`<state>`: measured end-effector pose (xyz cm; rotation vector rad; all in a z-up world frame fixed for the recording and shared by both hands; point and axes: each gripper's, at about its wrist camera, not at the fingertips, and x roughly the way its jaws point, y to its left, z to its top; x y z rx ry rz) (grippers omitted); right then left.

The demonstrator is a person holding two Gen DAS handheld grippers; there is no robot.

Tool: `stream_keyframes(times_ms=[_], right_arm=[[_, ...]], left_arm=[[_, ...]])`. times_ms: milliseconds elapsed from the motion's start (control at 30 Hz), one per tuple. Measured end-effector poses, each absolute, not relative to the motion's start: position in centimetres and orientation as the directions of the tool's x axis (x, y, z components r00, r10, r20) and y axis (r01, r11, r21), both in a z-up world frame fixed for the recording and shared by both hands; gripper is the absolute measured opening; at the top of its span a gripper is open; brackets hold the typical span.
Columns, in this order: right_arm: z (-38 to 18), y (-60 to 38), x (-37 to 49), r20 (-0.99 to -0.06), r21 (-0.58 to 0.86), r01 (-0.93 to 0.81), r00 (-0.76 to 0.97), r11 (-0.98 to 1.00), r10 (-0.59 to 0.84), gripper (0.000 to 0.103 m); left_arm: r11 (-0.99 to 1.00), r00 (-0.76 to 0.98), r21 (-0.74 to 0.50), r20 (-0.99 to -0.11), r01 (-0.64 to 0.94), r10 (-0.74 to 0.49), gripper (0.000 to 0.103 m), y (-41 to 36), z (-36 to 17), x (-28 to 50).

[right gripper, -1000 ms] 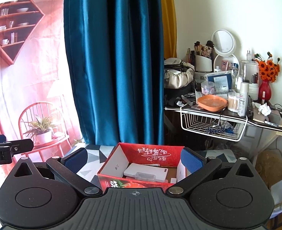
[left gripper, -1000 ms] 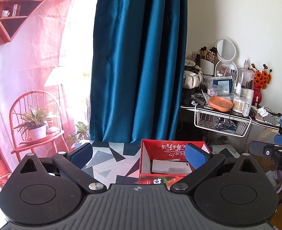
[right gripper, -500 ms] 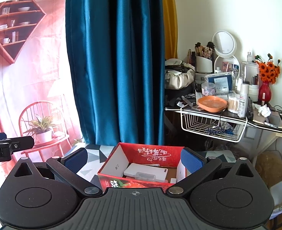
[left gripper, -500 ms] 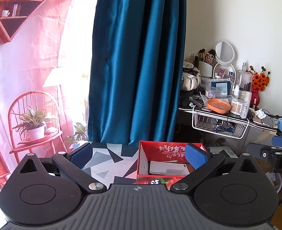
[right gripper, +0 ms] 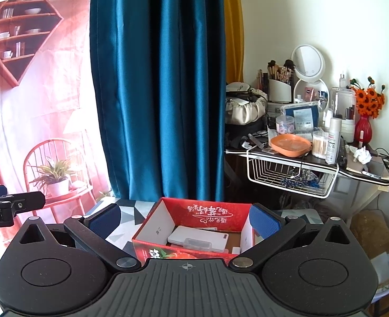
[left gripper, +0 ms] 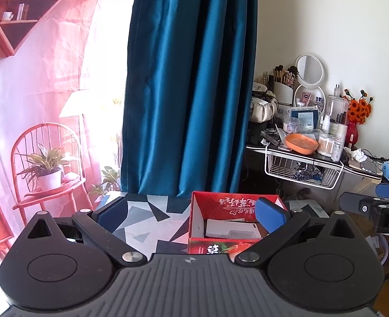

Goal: Organize rigid objects

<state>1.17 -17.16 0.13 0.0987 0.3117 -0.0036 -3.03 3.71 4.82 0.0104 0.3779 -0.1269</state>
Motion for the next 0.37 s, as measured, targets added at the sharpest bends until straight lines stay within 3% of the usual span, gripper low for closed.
stream_keyframes(times_ms=[367], right_arm=[[0.07, -17.10, 1.34, -0.315, 0.093, 0.024, 0.949, 0.995, 0.006, 0.103]], left_arm=[[0.992, 0.924, -0.024, -0.362, 0.122, -0.122, 0.103, 3.90, 4.73, -3.14]])
